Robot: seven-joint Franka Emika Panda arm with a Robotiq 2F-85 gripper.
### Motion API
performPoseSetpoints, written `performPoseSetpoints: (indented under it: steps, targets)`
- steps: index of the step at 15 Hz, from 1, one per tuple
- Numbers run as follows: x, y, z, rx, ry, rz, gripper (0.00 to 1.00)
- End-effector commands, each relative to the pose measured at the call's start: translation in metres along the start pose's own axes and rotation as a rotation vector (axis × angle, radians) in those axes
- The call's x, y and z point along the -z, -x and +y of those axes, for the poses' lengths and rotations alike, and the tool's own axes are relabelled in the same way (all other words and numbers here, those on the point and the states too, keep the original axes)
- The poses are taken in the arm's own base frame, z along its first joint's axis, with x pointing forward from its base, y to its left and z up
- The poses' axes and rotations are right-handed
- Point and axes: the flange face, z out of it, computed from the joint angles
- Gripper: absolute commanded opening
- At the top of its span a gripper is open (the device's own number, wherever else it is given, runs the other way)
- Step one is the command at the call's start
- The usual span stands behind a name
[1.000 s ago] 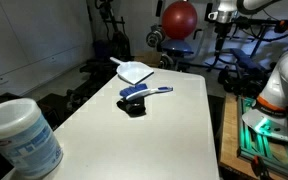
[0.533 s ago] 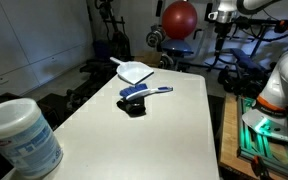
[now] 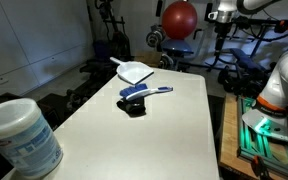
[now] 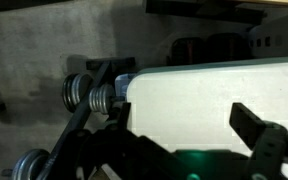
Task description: Put the cardboard on the table
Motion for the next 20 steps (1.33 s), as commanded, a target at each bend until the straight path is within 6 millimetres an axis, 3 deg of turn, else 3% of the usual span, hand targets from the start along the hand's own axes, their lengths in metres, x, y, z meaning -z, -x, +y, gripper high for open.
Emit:
performPoseSetpoints:
  steps: [1, 6, 11, 12, 13, 16, 20]
  targets:
    - [0.019, -0.021, 0.001, -0.075, 0.031, 0.058, 1.00]
    - [0.057, -0.096, 0.003, -0.262, 0.101, 0.284, 1.00]
    - [0.048, -0.177, 0.004, -0.418, 0.213, 0.414, 1.00]
    - [0.044, -0.186, 0.002, -0.385, 0.229, 0.409, 1.00]
    - [0.053, -0.160, 0.000, -0.382, 0.203, 0.411, 1.00]
    - [0.041, -0.184, 0.001, -0.378, 0.211, 0.395, 1.00]
    - [0.042, -0.190, 0.004, -0.398, 0.231, 0.396, 1.00]
